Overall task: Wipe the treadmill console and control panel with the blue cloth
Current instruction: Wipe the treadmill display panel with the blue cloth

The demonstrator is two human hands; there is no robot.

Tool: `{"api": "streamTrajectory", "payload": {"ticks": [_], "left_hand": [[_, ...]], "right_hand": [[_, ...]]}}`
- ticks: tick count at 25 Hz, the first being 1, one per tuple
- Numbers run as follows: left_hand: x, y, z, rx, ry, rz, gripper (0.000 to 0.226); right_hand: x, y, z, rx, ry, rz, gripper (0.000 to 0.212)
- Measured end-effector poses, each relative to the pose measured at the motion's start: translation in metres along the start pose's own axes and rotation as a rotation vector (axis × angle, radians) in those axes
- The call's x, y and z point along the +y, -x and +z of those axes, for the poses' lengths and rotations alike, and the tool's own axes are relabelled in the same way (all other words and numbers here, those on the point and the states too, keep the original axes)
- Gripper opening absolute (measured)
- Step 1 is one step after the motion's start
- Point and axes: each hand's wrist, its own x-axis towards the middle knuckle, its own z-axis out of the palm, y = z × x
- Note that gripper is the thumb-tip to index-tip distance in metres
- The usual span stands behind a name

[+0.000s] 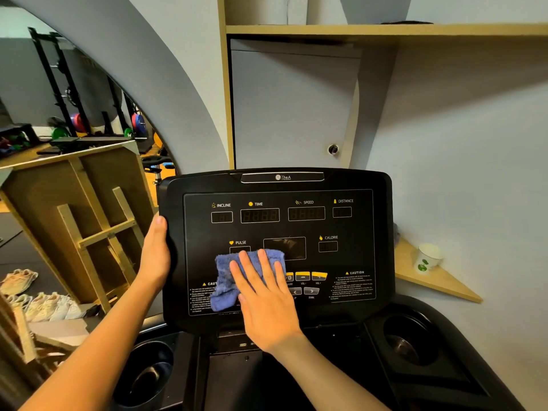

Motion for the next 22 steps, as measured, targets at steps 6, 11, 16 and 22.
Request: {"api": "streamTrajectory", "payload": {"ticks": [6, 11, 16, 22], "left_hand": [[0.007, 0.005, 0.003, -0.005, -0.003, -0.017, 0.032], [0.011, 0.006, 0.005, -0.005, -0.012, -0.017, 0.032], [0.015, 0.009, 0.008, -0.012, -0.005, -0.008, 0.031], [0.010, 0.007, 0.006, -0.019, 0.025, -0.031, 0.030]], "right_hand": [[0.026, 0.023, 0.006, 0.017, 0.010, -0.039, 0.072], [0.048, 0.037, 0.010, 0.037, 0.031, -0.004, 0.077], [0.073, 0.047, 0.011, 0.055, 0.087, 0.046, 0.076], [0.084, 0.036, 0.006, 0.089, 0.082, 0.115, 0.075]]}}
